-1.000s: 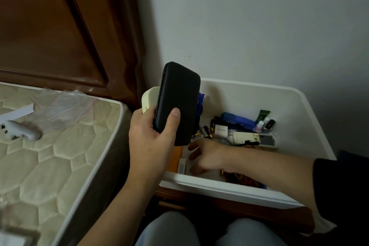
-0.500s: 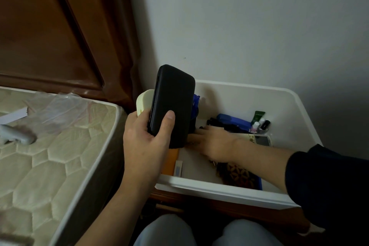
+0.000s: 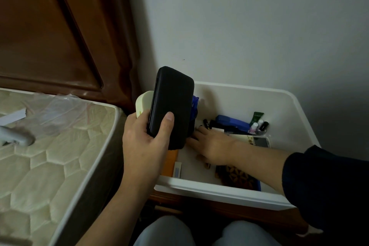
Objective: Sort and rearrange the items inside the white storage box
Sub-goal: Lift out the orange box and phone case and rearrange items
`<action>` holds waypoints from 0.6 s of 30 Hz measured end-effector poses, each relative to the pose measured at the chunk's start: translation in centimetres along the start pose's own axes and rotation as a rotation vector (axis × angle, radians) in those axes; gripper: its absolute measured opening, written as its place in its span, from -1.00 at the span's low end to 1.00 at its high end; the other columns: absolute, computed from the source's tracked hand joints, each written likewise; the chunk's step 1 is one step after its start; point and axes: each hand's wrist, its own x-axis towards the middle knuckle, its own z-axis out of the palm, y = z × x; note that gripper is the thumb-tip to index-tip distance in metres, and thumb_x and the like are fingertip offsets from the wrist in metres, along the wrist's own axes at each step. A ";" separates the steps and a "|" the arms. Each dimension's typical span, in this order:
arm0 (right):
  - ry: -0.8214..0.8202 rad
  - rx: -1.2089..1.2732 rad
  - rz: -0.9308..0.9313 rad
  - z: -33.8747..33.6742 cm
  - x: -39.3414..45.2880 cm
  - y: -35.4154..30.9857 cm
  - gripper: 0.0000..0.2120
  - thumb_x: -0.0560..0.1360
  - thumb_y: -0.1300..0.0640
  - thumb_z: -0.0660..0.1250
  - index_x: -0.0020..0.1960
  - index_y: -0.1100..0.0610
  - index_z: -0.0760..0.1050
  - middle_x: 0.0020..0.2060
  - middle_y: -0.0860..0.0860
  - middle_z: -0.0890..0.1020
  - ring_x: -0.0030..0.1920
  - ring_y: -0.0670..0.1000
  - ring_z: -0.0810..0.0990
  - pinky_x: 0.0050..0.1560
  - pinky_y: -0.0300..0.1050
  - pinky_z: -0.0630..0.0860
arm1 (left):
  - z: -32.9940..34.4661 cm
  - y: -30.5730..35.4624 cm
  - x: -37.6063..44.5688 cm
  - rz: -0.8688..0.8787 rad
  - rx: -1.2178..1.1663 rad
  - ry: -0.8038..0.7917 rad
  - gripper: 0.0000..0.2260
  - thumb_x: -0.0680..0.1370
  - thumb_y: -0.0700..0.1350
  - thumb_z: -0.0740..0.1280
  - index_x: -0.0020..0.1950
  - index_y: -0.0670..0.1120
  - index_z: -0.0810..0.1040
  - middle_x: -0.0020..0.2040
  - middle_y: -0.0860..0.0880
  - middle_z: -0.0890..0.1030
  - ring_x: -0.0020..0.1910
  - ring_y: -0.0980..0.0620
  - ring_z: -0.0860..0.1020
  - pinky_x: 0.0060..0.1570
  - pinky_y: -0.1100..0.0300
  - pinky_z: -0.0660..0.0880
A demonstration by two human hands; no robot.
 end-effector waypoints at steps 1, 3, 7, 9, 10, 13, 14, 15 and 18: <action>-0.030 0.008 0.019 0.0 0.0 0.1 -0.44 0.65 -0.17 0.20 0.55 0.09 0.30 0.32 0.14 0.48 0.27 0.13 0.42 0.23 0.07 0.49 | 0.0 0.0 0.0 0.004 0.001 0.001 -0.69 0.59 0.25 0.34 0.16 0.06 0.59 0.14 0.03 0.51 0.05 0.12 0.57 -0.21 0.33 0.60; -0.143 0.042 0.058 -0.3 -0.1 0.2 -0.31 0.59 -0.33 0.19 0.58 0.04 0.25 0.38 0.15 0.42 0.32 0.14 0.37 0.30 0.11 0.44 | 0.0 -0.1 0.0 0.005 -0.014 -0.002 -0.72 0.59 0.24 0.35 0.12 0.07 0.59 0.12 0.02 0.52 0.05 0.10 0.59 -0.19 0.30 0.62; -0.310 -0.003 -0.010 -1.9 -0.3 0.6 -0.13 0.41 -0.34 0.39 0.56 0.01 0.19 0.41 0.16 0.33 0.34 0.17 0.30 0.33 0.19 0.42 | 0.0 -0.1 0.0 0.010 -0.013 0.004 -0.73 0.59 0.24 0.35 0.10 0.07 0.59 0.12 0.02 0.52 0.06 0.07 0.61 -0.19 0.23 0.65; -0.323 -0.037 -0.046 -2.5 -0.3 0.5 -0.17 0.39 -0.30 0.43 0.53 -0.03 0.21 0.39 0.16 0.33 0.32 0.17 0.31 0.30 0.17 0.42 | 0.0 0.0 0.0 0.013 -0.020 0.005 -0.75 0.59 0.24 0.35 0.10 0.09 0.58 0.12 0.04 0.51 0.05 0.09 0.60 -0.20 0.27 0.64; -0.329 -0.072 -0.067 -2.7 -0.2 0.3 -0.20 0.41 -0.30 0.42 0.53 -0.04 0.22 0.40 0.16 0.33 0.32 0.18 0.33 0.29 0.15 0.41 | 0.0 0.0 0.0 0.010 -0.027 0.003 -0.75 0.59 0.23 0.35 0.10 0.10 0.58 0.12 0.04 0.51 0.05 0.08 0.60 -0.20 0.25 0.65; -0.385 -0.137 -0.124 -2.8 0.2 -0.7 -0.27 0.49 -0.26 0.39 0.55 -0.05 0.23 0.45 0.17 0.28 0.35 0.21 0.34 0.25 0.14 0.42 | 0.0 0.0 0.0 0.004 -0.036 -0.006 -0.71 0.59 0.22 0.36 0.15 0.05 0.59 0.13 0.01 0.52 0.05 0.03 0.62 -0.18 0.19 0.67; -0.411 -0.139 -0.132 -2.7 0.4 -0.9 -0.29 0.52 -0.23 0.38 0.56 -0.04 0.22 0.47 0.17 0.27 0.34 0.21 0.35 0.21 0.14 0.46 | 0.0 0.0 0.0 0.002 -0.033 -0.002 -0.71 0.59 0.23 0.36 0.15 0.05 0.60 0.13 0.01 0.52 0.05 0.04 0.62 -0.19 0.21 0.67; -0.433 -0.132 -0.132 -2.7 0.5 -1.0 -0.31 0.54 -0.20 0.37 0.58 -0.04 0.21 0.47 0.17 0.25 0.33 0.21 0.37 0.17 0.13 0.49 | 0.0 0.0 0.0 0.003 -0.032 0.002 -0.71 0.59 0.23 0.36 0.14 0.05 0.60 0.12 0.02 0.51 0.05 0.05 0.61 -0.20 0.24 0.66; -0.447 -0.087 -0.099 -2.8 0.5 -0.7 -0.38 0.59 -0.13 0.35 0.57 -0.02 0.25 0.45 0.17 0.27 0.29 0.20 0.42 0.07 0.11 0.55 | 0.0 0.1 0.0 0.005 -0.037 0.006 -0.73 0.58 0.22 0.36 0.12 0.06 0.60 0.11 0.04 0.50 0.04 0.11 0.59 -0.19 0.35 0.62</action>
